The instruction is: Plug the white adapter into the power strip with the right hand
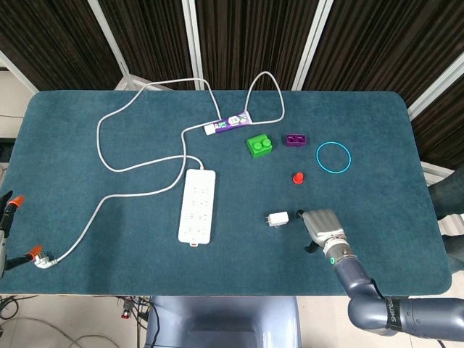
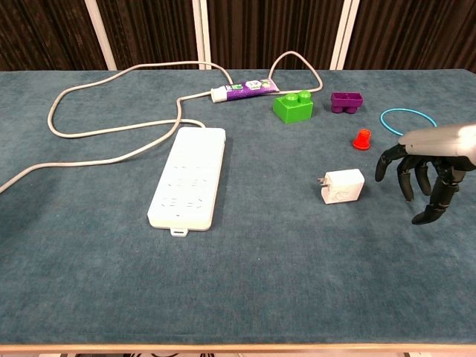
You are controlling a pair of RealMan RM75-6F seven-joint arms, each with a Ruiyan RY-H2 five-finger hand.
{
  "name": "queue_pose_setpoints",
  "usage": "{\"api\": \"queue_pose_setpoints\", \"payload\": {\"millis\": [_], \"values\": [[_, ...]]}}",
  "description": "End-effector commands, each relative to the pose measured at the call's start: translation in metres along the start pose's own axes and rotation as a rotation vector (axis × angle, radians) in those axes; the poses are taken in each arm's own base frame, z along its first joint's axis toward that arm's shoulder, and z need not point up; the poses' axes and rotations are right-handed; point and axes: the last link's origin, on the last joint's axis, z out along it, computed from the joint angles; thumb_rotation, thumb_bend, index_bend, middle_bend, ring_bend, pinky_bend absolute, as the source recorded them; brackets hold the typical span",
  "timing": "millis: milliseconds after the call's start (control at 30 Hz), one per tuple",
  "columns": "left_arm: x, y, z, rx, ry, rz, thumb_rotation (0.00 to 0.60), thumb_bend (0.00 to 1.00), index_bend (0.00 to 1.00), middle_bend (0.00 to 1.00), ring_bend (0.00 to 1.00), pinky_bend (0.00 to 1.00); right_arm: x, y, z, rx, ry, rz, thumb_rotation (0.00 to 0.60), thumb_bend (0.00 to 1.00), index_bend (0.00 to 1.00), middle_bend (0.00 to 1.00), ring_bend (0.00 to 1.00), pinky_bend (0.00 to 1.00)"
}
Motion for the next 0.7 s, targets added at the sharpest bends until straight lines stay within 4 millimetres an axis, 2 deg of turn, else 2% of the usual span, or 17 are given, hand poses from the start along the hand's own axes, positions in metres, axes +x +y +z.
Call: {"api": "queue_pose_setpoints", "payload": {"millis": [33, 700], "values": [[0.000, 0.000, 0.000, -0.001, -0.001, 0.000, 0.600, 0.10, 0.12, 0.00, 0.00, 0.00, -0.001, -0.001, 0.000, 0.003, 0.001, 0.002, 0.600, 0.26, 0.25, 0.46, 0.47, 0.60], [-0.002, 0.000, 0.002, 0.004, -0.009, 0.000, 0.600, 0.10, 0.12, 0.00, 0.00, 0.00, -0.001, -0.013, 0.001, 0.034, 0.005, 0.018, 0.600, 0.26, 0.25, 0.46, 0.47, 0.60]]}}
